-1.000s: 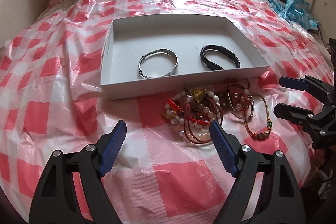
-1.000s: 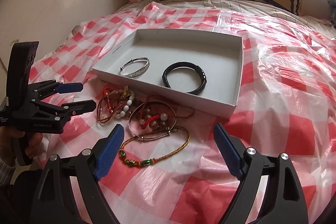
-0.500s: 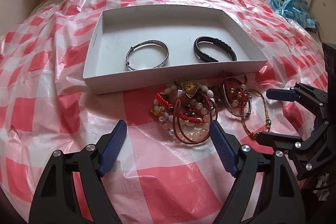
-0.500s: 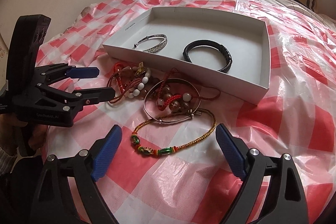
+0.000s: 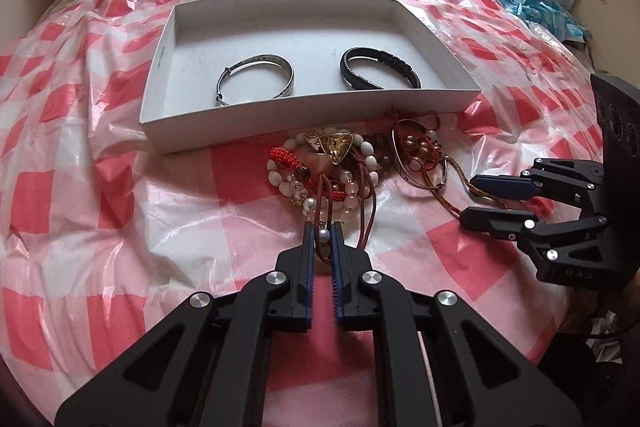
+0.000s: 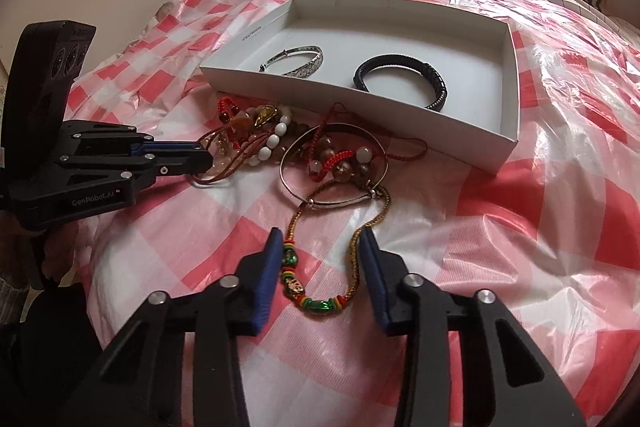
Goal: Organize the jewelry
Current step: 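Grasp the red cord bracelet with orange bead with the left tool while the right grasps the green-gold beaded cord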
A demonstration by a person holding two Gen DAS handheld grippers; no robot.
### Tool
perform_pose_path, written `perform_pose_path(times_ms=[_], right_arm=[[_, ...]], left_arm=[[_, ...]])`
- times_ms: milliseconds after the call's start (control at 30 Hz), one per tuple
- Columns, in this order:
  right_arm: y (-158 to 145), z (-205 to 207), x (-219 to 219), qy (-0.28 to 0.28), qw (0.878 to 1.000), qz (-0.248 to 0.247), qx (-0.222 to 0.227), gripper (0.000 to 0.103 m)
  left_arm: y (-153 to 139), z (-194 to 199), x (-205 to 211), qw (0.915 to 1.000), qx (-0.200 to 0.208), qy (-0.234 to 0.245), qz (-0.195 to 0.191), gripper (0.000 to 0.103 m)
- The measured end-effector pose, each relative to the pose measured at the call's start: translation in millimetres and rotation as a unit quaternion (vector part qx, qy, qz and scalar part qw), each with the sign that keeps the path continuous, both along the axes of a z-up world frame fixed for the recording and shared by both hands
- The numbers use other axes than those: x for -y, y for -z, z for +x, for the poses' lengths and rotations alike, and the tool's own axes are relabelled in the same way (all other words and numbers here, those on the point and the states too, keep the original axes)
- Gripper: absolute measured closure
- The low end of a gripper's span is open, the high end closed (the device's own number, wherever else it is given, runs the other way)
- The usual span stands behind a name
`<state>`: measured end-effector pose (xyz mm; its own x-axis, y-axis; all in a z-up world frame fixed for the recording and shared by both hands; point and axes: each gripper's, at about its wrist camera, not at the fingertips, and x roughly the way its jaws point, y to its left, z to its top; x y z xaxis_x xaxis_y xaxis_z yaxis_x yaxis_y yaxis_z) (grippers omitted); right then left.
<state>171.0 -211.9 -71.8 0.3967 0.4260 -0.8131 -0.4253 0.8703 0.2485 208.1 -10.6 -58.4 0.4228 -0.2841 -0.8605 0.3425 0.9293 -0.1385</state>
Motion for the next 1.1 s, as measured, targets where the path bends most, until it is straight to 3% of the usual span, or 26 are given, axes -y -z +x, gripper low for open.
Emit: perform_pose_path(times_ms=[133, 200, 233, 333, 567, 700, 733, 900, 967, 1033, 1100], right_arm=[[-5, -10, 2, -0.009, 1.000, -0.004, -0.001, 0.074], [-7, -10, 3, -0.006, 1.000, -0.009, -0.001, 0.062], [-6, -10, 3, -0.005, 1.000, -0.008, -0.001, 0.047], [-3, -8, -3, -0.007, 1.000, -0.010, -0.005, 0.038], [4, -8, -5, -0.004, 1.000, -0.009, -0.006, 0.037], [5, -8, -4, -0.003, 1.000, -0.007, -0.007, 0.037], [5, -9, -4, -0.003, 1.000, -0.007, -0.007, 0.037], [6, -8, -3, -0.001, 1.000, -0.001, -0.006, 0.037], [6, -9, -3, -0.001, 1.000, 0.000, -0.005, 0.037], [6, -10, -4, 0.001, 1.000, -0.002, -0.003, 0.039], [5, -10, -3, 0.004, 1.000, -0.002, -0.001, 0.046]], left_arm=[[-5, -13, -10, 0.9999, -0.007, 0.006, -0.011, 0.096], [-5, -17, -12, 0.9998, -0.011, 0.008, -0.012, 0.096], [-4, -16, -14, 0.9998, -0.012, 0.007, -0.015, 0.096], [-2, -14, -15, 0.9998, -0.013, -0.001, -0.014, 0.093], [-2, -15, -10, 0.9999, 0.002, 0.003, 0.016, 0.080], [-10, -16, -6, 0.9979, 0.032, -0.004, 0.056, 0.050], [-14, -16, -5, 0.9972, 0.041, -0.003, 0.063, 0.047], [-24, -10, -5, 0.9957, 0.067, -0.007, 0.064, 0.046], [-24, -7, 0, 0.9955, 0.072, 0.005, 0.061, 0.052], [-15, -4, 7, 0.9952, 0.062, 0.017, 0.074, 0.085], [-3, -3, 12, 0.9932, 0.058, 0.021, 0.099, 0.098]])
